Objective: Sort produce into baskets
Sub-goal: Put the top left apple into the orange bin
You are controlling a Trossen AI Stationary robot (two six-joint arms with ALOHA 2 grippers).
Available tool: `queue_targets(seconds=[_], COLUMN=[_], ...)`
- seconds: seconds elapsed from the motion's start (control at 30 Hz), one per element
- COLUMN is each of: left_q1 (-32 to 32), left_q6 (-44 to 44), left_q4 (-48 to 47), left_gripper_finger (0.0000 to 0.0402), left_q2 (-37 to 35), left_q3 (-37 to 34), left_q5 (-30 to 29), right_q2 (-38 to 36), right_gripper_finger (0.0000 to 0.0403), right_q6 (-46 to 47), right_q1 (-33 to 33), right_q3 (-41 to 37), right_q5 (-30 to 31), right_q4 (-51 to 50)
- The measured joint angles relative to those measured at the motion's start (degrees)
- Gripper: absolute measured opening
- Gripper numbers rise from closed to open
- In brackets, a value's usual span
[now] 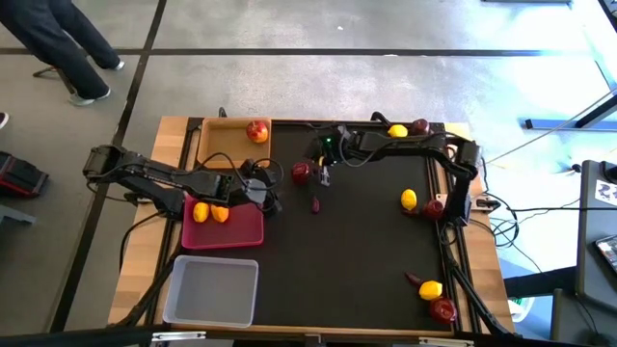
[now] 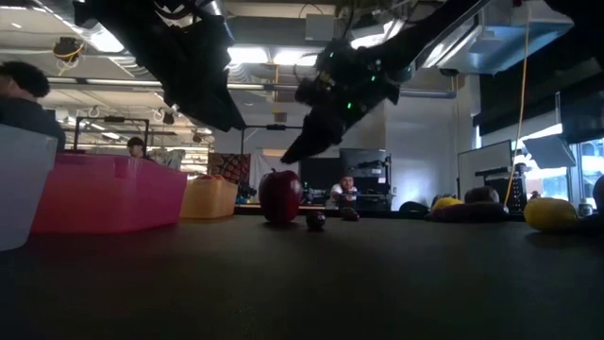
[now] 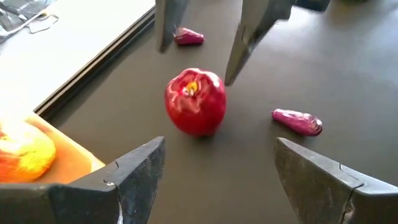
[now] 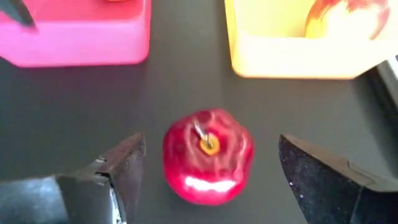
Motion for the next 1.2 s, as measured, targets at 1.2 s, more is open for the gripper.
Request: queue_targets(seconds=[1.2], left_q1=[8.48], left_q6=[-5.49], left_q4=[11.93], left_gripper_finger=[0.0379], left_q2=[3.36], left_q3=[0.07], left_q5=[2.65], right_q2=[-31.70], right_gripper_finger=[0.0315], right_q6=[3.67], right_q1=[-2.68], right_q3=[-33.47], right_q5=[13.58], right_q4=[2.62])
